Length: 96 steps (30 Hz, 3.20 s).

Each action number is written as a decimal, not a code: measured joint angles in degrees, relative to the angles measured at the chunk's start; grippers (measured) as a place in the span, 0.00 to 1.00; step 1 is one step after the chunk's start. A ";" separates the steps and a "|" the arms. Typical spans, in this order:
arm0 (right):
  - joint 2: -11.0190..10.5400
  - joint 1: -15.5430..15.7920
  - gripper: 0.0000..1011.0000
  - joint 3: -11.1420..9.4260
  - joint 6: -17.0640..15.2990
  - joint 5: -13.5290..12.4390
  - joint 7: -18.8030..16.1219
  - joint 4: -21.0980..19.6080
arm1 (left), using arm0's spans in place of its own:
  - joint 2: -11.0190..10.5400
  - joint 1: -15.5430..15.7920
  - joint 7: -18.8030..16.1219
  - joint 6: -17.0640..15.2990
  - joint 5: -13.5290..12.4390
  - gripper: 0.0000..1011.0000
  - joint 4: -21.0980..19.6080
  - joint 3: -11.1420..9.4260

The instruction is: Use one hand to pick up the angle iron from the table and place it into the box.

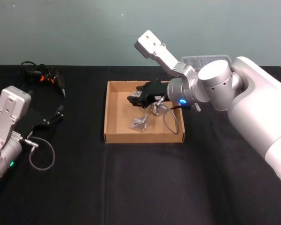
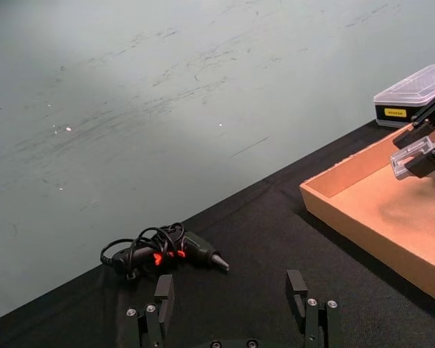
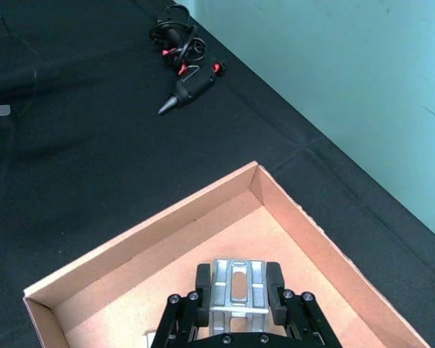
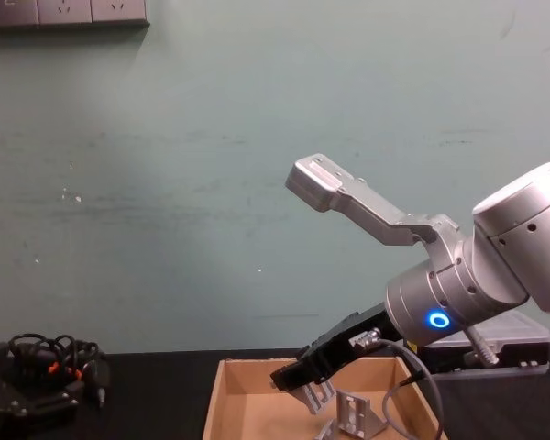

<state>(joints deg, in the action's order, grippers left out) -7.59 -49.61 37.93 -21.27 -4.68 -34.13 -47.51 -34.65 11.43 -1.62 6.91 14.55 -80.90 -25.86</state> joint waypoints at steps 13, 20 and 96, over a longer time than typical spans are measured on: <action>-0.16 0.06 0.67 0.02 0.00 -0.08 0.03 -0.39 | 0.00 0.00 0.00 0.00 0.00 1.00 0.00 0.00; -0.20 0.10 0.86 0.03 -0.01 -0.13 0.07 -0.47 | 0.00 0.00 0.00 0.00 0.00 1.00 0.00 0.00; -18.09 39.18 0.99 -17.57 3.49 -3.22 17.40 -49.74 | 0.00 0.00 0.00 0.00 0.00 1.00 0.00 0.00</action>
<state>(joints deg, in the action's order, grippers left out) -25.69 -10.43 20.36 -17.78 -7.91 -16.73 -97.25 -34.65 11.43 -1.62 6.91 14.55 -80.90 -25.86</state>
